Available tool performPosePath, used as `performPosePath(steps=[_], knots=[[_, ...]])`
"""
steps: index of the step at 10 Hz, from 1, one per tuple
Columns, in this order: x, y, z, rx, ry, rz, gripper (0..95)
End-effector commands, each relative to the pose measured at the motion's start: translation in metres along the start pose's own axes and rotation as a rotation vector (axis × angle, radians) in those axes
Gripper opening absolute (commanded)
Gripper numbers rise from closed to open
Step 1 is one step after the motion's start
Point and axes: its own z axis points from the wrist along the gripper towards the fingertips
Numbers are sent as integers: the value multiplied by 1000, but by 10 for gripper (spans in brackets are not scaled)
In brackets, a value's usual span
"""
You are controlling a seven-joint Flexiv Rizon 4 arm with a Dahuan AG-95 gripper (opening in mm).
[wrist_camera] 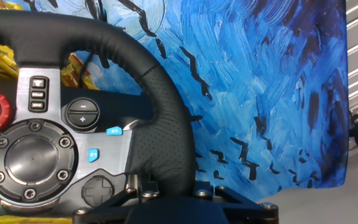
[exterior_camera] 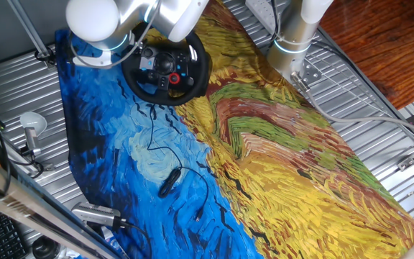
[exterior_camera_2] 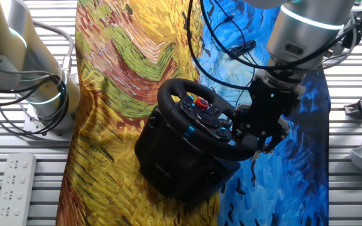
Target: Rotate the steering wheel 90 degrees clockwise
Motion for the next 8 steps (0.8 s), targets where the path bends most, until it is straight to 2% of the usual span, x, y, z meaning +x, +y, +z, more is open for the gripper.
performPosePath(steps=[1,8], knots=[[0,-1,0,0,6,-5,0],[1,-1,0,3,21,14,0]])
